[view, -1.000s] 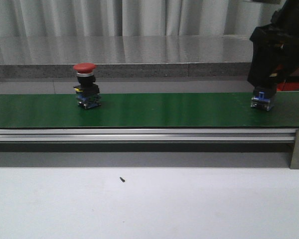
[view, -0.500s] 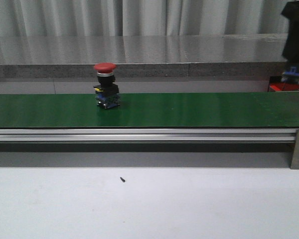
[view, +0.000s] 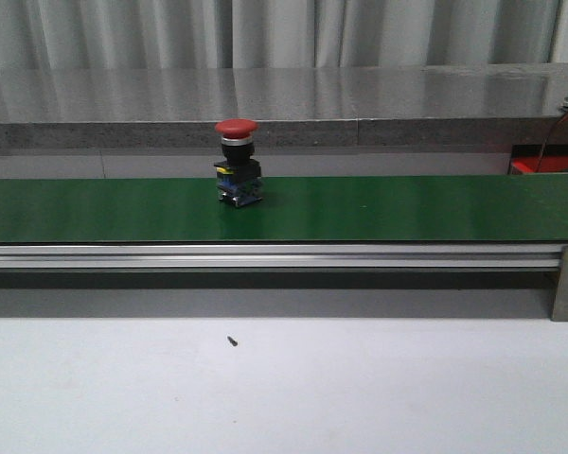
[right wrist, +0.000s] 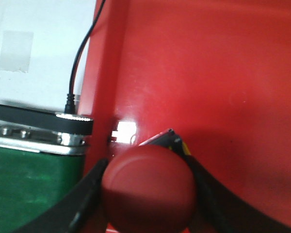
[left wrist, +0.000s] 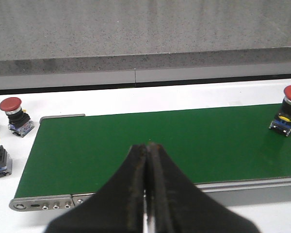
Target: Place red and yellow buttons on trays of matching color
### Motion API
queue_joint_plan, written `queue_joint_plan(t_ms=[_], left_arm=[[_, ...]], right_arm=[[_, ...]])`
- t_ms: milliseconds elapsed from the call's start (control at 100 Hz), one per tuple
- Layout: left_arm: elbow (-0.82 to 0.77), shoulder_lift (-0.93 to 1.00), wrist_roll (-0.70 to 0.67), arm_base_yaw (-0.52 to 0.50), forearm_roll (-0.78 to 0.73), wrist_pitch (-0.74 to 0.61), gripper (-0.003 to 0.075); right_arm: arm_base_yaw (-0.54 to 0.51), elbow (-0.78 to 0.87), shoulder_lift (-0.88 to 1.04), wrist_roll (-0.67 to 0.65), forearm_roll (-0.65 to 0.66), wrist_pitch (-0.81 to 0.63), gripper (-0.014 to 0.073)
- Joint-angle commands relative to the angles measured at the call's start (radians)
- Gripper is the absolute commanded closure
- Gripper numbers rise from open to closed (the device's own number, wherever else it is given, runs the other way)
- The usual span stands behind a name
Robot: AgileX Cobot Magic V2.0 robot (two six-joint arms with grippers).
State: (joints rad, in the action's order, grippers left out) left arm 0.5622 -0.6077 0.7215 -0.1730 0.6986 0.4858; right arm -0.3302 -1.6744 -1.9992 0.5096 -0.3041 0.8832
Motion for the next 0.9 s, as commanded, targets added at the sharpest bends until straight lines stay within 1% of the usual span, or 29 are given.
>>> queue_joint_plan(t_ms=[0, 150, 470, 550, 640, 650, 660, 710, 760, 890], left_arm=[[0.028, 0.001, 0.0, 0.004, 0.034, -0.057, 0.074], [0.028, 0.001, 0.0, 0.004, 0.034, -0.057, 0.074], [0.028, 0.001, 0.0, 0.004, 0.034, -0.057, 0.074], [0.028, 0.001, 0.0, 0.004, 0.034, -0.057, 0.074], [0.028, 0.001, 0.0, 0.004, 0.034, -0.057, 0.074], [0.028, 0.001, 0.0, 0.004, 0.034, -0.057, 0.074], [0.028, 0.001, 0.0, 0.004, 0.034, -0.057, 0.074], [0.028, 0.001, 0.0, 0.004, 0.034, -0.057, 0.074], [0.028, 0.001, 0.0, 0.004, 0.034, -0.057, 0.074], [0.028, 0.001, 0.0, 0.004, 0.034, -0.057, 0.074]], right_arm=[[-0.005, -0.04, 0.017, 0.001, -0.027, -0.055, 0.0398], [-0.005, -0.042, -0.032, 0.001, -0.027, -0.054, 0.0398], [-0.005, -0.042, -0.066, 0.002, -0.027, -0.053, 0.0389], [-0.006, -0.042, -0.066, 0.002, -0.027, -0.053, 0.0322], [-0.007, -0.043, -0.06, 0.002, -0.027, -0.049, 0.0161], [-0.008, -0.043, -0.06, 0.002, -0.027, -0.048, 0.0161], [-0.008, -0.043, -0.059, 0.002, -0.027, -0.047, 0.0128], [-0.008, -0.043, -0.05, 0.002, -0.027, -0.044, 0.0068], [-0.009, -0.043, -0.039, 0.002, -0.027, -0.044, 0.0043], [-0.01, -0.043, 0.017, 0.003, -0.027, -0.044, 0.0043]])
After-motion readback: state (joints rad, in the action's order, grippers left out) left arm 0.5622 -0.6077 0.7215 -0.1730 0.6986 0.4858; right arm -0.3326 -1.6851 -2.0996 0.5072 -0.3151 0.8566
